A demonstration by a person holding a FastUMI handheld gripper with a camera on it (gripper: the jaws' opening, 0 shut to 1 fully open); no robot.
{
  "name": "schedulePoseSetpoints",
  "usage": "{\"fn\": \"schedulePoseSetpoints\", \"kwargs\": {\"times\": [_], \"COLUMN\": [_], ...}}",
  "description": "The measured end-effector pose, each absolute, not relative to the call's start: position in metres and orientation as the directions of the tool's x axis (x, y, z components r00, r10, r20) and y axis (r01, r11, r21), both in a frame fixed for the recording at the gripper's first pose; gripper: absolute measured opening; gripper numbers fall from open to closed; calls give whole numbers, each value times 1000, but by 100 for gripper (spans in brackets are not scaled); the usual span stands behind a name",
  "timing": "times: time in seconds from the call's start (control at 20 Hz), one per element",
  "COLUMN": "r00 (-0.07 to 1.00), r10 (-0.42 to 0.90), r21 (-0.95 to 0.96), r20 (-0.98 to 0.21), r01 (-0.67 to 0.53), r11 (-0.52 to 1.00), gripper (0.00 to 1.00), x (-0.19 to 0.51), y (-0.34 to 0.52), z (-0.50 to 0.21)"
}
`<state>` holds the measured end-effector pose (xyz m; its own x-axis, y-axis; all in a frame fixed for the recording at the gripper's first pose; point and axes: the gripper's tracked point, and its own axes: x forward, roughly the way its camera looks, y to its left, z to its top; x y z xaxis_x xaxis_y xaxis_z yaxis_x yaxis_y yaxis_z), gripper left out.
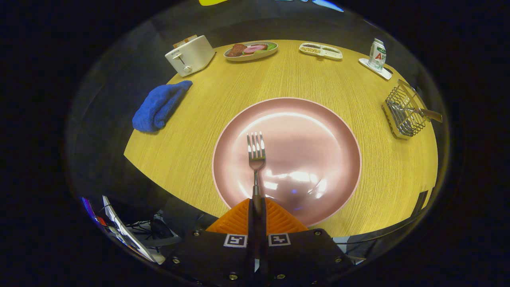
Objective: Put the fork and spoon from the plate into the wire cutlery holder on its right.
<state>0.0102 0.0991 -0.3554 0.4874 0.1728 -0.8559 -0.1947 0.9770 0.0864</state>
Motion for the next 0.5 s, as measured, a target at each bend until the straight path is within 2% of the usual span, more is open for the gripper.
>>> {"fn": "schedulePoseSetpoints", "kwargs": {"times": [0.5], "r00": [501], "r10": [203], "r21": [129], "r20": [-841], "r01": [-179], "r11": [975], "gripper": [5], "x": [14], "y": [95], "z": [-342]}}
